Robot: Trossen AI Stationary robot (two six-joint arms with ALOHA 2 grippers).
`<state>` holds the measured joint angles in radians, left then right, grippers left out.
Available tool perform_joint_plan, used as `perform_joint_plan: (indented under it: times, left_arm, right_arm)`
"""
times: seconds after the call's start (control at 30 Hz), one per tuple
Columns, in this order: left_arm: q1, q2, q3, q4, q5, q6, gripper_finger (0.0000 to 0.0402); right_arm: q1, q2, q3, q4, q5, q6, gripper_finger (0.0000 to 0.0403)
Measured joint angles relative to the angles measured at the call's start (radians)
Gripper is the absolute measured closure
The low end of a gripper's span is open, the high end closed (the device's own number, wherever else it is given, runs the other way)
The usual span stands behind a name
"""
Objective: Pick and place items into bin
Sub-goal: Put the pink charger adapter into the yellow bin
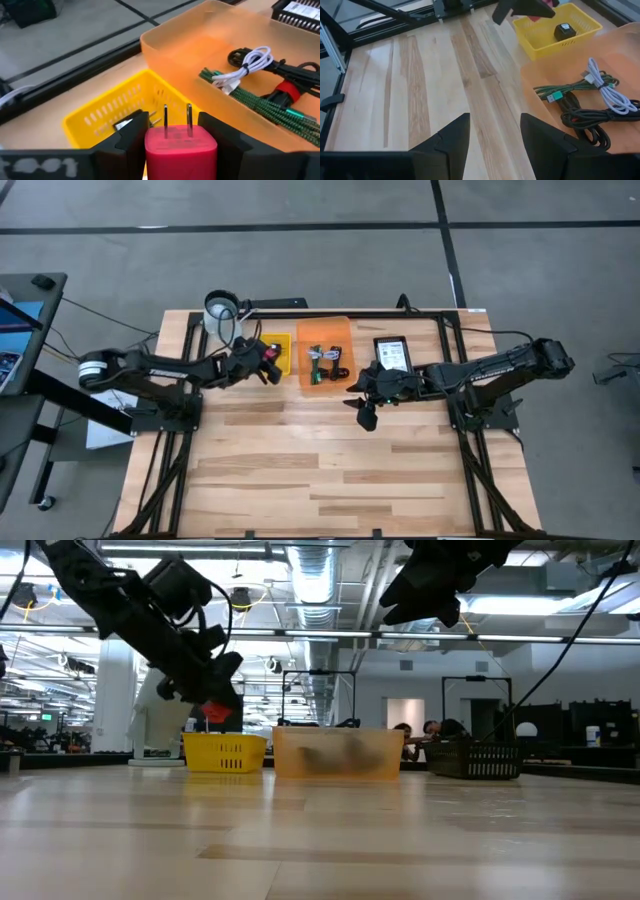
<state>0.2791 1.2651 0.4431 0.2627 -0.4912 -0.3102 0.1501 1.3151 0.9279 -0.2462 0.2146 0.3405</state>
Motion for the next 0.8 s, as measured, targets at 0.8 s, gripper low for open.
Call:
perform_joint_plan:
  times: [0.8]
  left_arm:
    - [0.069, 0.078, 0.0, 0.139, 0.041, 0.059, 0.023]
  right_arm:
    - [0.0, 0.0, 0.0, 0.0, -0.001, -0.006, 0.0235]
